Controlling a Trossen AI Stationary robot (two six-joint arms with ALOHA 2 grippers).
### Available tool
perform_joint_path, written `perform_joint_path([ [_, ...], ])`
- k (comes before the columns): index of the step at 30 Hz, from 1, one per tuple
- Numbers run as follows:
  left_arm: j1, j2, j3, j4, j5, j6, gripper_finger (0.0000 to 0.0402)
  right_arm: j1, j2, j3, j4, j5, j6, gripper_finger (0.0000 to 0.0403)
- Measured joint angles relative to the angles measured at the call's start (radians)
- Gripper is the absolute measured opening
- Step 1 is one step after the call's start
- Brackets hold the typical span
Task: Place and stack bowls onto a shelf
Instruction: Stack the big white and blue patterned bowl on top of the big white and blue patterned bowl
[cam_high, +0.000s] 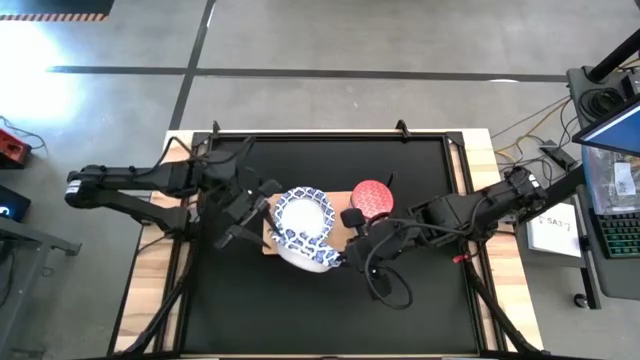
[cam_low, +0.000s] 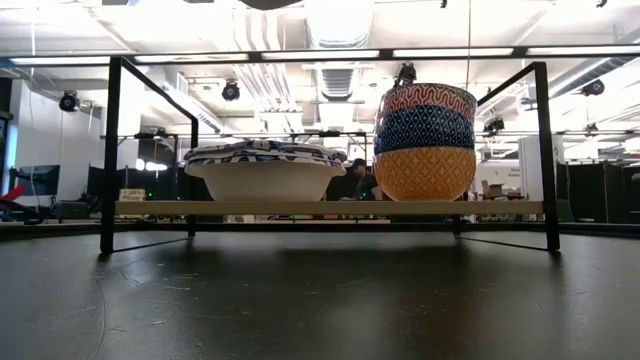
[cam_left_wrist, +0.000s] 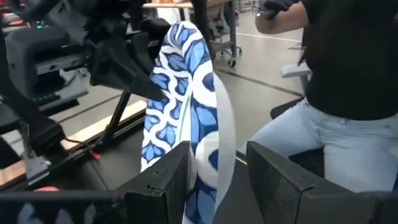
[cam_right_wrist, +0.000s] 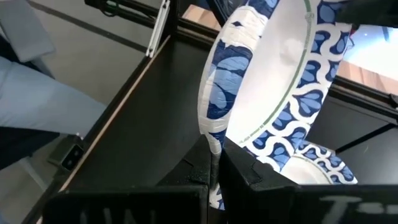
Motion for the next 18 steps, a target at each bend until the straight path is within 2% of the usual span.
perform_joint_path([
  [6,-0.022,-0.003,0.005,0.001,-0.076,0.000,0.0120,0.000,0.000,0.000,0.001,0.000,-0.001,0.0008],
  [16,-0.023,0.030,0.005,-0.003,-0.070,-0.007,0.0015,0.000,0.000,0.000,-0.002,-0.013,0.004,0.0009],
  [18,-0.022,0.036,0.005,-0.009,-0.043,0.003,0.0006,0.000,0.000,0.000,-0.001,-0.014,0.018,0.0009],
])
